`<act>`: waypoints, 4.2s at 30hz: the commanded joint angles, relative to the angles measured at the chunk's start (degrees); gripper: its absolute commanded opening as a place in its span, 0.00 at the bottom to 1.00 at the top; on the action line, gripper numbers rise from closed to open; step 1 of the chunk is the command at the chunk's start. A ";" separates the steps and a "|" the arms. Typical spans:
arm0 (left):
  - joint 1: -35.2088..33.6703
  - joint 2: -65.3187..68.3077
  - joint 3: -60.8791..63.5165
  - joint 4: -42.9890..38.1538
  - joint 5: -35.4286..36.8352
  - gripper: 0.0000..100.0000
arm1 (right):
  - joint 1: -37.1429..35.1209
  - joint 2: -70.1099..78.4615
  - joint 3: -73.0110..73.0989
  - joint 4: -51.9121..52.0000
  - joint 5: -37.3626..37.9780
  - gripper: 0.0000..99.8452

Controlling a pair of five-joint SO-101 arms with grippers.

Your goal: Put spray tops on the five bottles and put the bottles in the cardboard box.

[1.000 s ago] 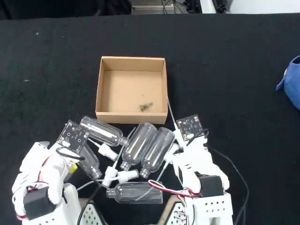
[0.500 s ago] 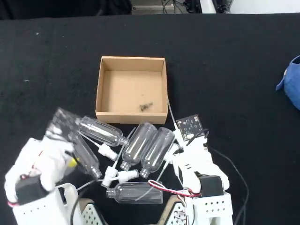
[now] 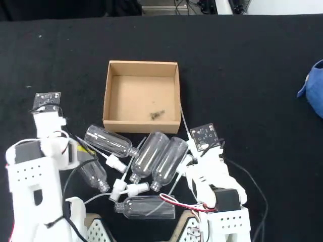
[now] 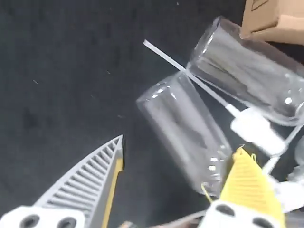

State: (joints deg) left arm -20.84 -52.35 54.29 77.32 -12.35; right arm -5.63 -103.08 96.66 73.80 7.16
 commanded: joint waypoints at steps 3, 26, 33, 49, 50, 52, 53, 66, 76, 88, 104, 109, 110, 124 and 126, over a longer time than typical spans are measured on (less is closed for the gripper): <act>6.02 4.84 -2.86 -1.32 16.09 0.22 | -1.05 -5.58 -0.22 1.14 0.44 0.01; 2.15 8.62 14.29 -20.48 18.11 0.21 | -1.05 -5.58 -0.22 1.14 0.44 0.01; 2.15 8.00 15.69 -20.48 18.11 0.03 | -1.05 -5.58 -0.22 1.14 0.44 0.01; -28.70 8.79 -8.92 -20.22 28.84 0.03 | -1.05 -5.58 -0.22 1.14 0.44 0.01; -29.85 8.88 -7.60 -20.57 28.92 0.03 | -1.05 -5.58 -0.22 1.14 0.44 0.01; -31.25 10.46 -5.32 -21.36 28.92 0.03 | -1.05 -5.58 -0.22 1.14 0.44 0.01; -31.96 11.96 -4.44 -22.51 28.92 0.03 | -1.05 -5.58 -0.22 1.14 0.44 0.01; -37.58 36.04 -8.13 -25.14 28.92 0.24 | -1.05 -5.58 -0.22 1.14 0.44 0.01; -35.91 37.80 -34.33 -2.81 9.49 0.29 | -1.05 -5.58 -0.22 1.14 0.44 0.01; -35.91 37.10 -31.52 -0.26 -71.03 0.29 | -1.05 -5.58 -0.22 1.14 0.35 0.01; -26.07 37.19 -23.43 -10.55 -94.51 0.29 | -1.05 -5.58 -0.22 1.14 0.35 0.01; -27.21 37.27 -21.58 -10.99 -98.37 0.29 | -1.05 -5.58 -0.22 1.14 0.35 0.01; -27.38 37.63 -21.49 -11.52 -98.37 0.29 | -1.05 -5.58 -0.22 1.14 0.35 0.01; -36.18 37.71 -14.11 -27.52 -103.03 0.29 | -1.05 -5.58 -0.22 1.14 0.35 0.01; -36.44 37.71 -13.58 -27.34 -102.59 0.29 | -1.05 -5.58 -0.22 1.14 0.35 0.01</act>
State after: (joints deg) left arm -55.74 -14.29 40.75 51.47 -85.67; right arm -5.63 -103.08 96.66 73.80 7.16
